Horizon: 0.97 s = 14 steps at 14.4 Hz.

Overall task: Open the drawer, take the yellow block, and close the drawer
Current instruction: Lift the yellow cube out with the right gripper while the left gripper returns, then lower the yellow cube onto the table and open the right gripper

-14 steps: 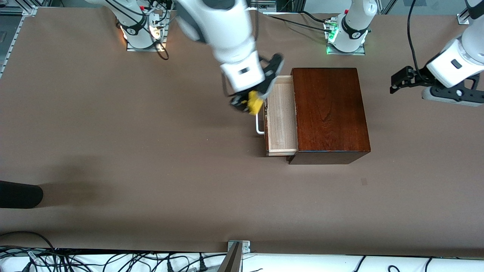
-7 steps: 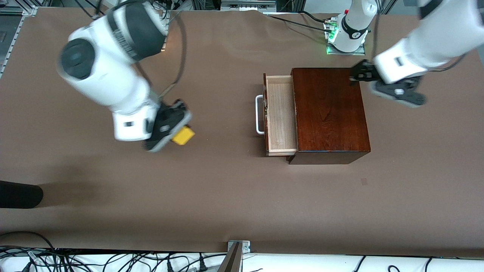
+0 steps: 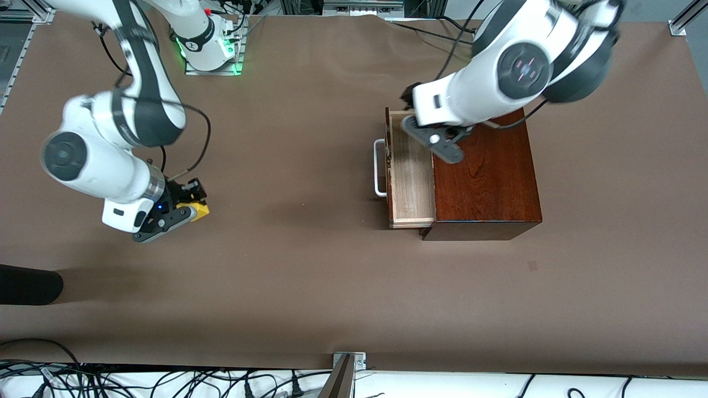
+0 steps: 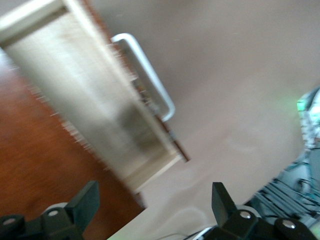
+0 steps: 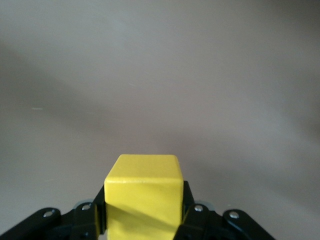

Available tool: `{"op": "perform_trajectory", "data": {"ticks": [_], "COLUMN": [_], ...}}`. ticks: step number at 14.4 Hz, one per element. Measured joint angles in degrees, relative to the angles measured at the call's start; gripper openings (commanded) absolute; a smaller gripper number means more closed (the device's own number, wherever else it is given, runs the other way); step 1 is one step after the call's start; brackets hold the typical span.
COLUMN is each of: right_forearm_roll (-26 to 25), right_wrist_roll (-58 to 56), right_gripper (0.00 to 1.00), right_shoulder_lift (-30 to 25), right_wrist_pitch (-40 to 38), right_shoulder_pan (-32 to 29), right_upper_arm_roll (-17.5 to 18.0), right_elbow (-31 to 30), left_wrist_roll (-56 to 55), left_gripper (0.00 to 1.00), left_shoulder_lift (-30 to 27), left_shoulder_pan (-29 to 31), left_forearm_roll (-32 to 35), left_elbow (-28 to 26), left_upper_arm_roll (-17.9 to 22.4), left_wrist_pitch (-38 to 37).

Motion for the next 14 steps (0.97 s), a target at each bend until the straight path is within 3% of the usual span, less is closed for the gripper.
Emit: {"op": "perform_trajectory", "data": {"ticks": [3, 5, 10, 12, 13, 14], "right_forearm_roll": [-3.3, -3.7, -3.7, -3.7, -3.7, -3.7], "right_wrist_roll": [8.1, 12.3, 18.1, 20.5, 21.0, 21.3], "right_gripper": [0.00, 0.00, 0.00, 0.00, 0.05, 0.18], "right_shoulder_lift": [0.1, 0.1, 2.5, 3.4, 3.6, 3.8], "right_wrist_pitch": [6.3, 7.5, 17.4, 18.0, 18.1, 18.3], "right_shoulder_pan": [-0.1, -0.1, -1.4, -1.5, -1.5, -1.5], "right_upper_arm_roll": [0.1, 0.2, 0.2, 0.2, 0.2, 0.2], "right_elbow": [-8.0, -11.0, -18.8, -19.5, -19.8, -20.0], "left_wrist_roll": [0.6, 3.6, 23.8, 31.5, 35.4, 38.6], "left_gripper": [1.00, 1.00, 1.00, 1.00, 1.00, 1.00], "left_shoulder_lift": [6.9, 10.4, 15.2, 17.4, 18.6, 19.7], "left_shoulder_pan": [-0.4, -2.3, -7.1, -9.6, -11.5, -13.0], "left_forearm_roll": [-6.2, -6.7, -4.9, 0.2, 3.9, 7.0], "left_elbow": [5.7, 7.1, 7.6, 7.6, 7.7, 7.7], "left_upper_arm_roll": [0.0, 0.0, 0.1, 0.0, 0.0, 0.0], "left_wrist_pitch": [0.0, 0.8, 7.5, 9.7, 11.9, 14.5]}}
